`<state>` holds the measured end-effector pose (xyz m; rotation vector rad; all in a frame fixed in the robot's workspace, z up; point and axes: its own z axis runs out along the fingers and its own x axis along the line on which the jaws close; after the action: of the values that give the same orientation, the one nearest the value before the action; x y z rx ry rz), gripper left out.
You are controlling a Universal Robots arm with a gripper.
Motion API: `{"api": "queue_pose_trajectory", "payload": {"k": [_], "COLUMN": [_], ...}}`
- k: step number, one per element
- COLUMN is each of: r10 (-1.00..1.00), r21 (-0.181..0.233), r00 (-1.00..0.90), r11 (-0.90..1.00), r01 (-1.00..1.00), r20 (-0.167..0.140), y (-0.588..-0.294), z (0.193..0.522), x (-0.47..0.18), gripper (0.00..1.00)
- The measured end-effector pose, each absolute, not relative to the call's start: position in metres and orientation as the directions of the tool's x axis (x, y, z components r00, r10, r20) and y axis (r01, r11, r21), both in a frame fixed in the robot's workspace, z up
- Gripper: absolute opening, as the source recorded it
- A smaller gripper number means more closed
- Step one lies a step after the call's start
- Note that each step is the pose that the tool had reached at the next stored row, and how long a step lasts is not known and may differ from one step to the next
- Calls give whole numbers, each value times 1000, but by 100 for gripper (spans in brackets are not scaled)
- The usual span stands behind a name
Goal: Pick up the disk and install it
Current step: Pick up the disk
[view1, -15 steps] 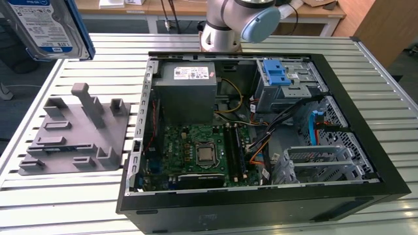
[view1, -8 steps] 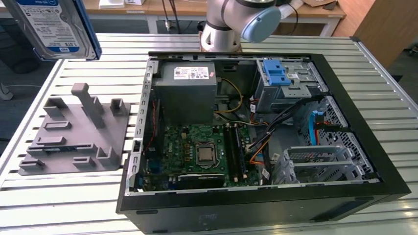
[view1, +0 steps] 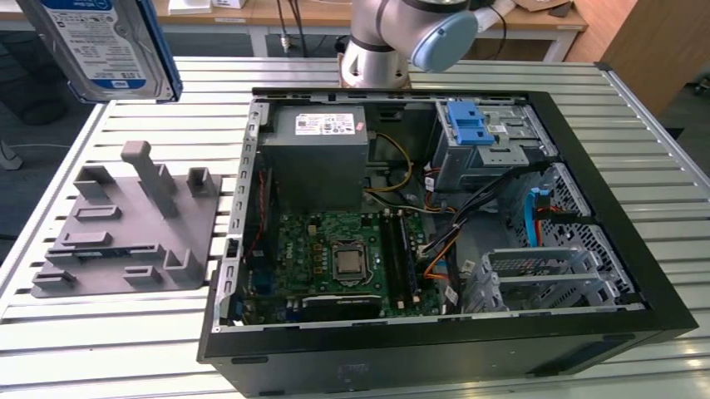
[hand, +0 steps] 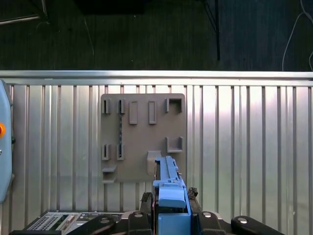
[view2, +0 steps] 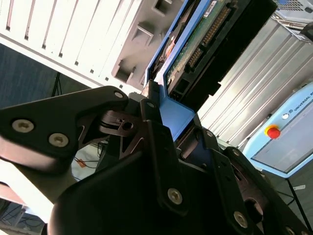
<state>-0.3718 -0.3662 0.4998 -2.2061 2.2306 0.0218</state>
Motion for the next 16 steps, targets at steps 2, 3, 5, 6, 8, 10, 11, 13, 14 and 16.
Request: {"api": "queue_pose_trajectory", "payload": {"k": [2, 3, 5, 6, 8, 10, 11, 13, 14, 16], "r10": [-1000, -1000, -1000, -1000, -1000, -1000, -1000, -1000, -1000, -1000], "r21": [7, 7, 7, 7, 7, 7, 7, 7, 7, 7], "r00": [-11, -11, -11, -11, -11, -11, -11, -11, -11, -11], "r11": [11, 11, 11, 11, 11, 11, 11, 11, 11, 11], "r01": [-1000, -1000, -1000, -1000, -1000, -1000, -1000, -1000, -1000, -1000], "r20": [-13, -13, -13, -13, -13, -13, -13, -13, -13, -13], "y": [-366, -366, -366, -366, -366, -366, -366, -366, -366, -366], "z": [500, 500, 500, 500, 500, 500, 500, 500, 500, 500], "x": [-364, -360, -351, -346, -337, -328, -323, -314, -310, -301], "gripper": [36, 36, 36, 36, 36, 36, 36, 36, 36, 36]}}
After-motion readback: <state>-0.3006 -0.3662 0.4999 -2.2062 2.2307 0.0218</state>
